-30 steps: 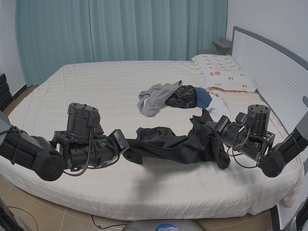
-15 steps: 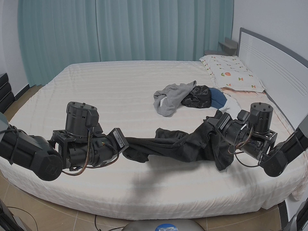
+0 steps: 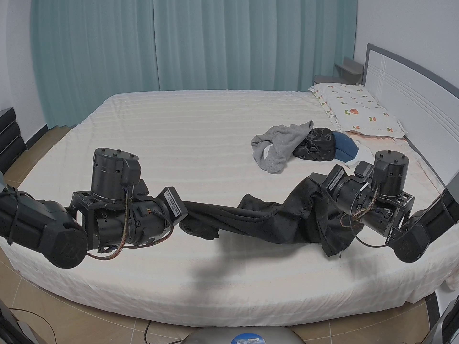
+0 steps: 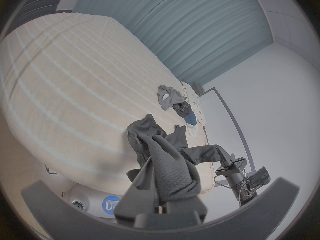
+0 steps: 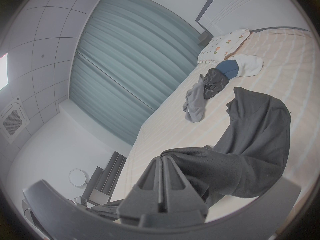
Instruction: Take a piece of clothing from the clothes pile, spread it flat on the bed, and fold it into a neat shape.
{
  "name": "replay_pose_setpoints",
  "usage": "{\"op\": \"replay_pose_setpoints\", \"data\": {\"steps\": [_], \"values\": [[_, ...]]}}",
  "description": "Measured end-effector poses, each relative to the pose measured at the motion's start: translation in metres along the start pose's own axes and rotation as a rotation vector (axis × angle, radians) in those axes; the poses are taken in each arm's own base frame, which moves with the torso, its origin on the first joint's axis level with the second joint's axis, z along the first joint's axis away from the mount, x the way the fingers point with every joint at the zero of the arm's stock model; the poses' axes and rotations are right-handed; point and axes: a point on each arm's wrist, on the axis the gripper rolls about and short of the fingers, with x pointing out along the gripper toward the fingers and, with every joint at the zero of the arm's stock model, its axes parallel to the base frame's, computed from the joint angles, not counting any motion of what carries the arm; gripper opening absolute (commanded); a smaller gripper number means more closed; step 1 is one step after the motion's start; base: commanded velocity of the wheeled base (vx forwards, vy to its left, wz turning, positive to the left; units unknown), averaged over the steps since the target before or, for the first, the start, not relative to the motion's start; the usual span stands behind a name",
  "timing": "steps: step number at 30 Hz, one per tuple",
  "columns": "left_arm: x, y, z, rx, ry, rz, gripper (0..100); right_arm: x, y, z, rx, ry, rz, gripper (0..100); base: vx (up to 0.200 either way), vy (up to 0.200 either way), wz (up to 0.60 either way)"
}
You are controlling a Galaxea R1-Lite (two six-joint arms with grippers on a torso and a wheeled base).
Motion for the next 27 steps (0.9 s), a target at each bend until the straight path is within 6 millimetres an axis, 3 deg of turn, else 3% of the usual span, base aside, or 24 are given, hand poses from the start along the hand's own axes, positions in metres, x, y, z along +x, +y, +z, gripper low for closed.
{"op": "replay_pose_setpoints", "data": {"steps": [27], "values": [[-0.0106,-0.0035,0.0058,-0.001,-0.029,-0.020,0,-0.0050,0.0033,0.0036,0.001,-0.010,0.011,0,0.000,0.200,0.00]]}}
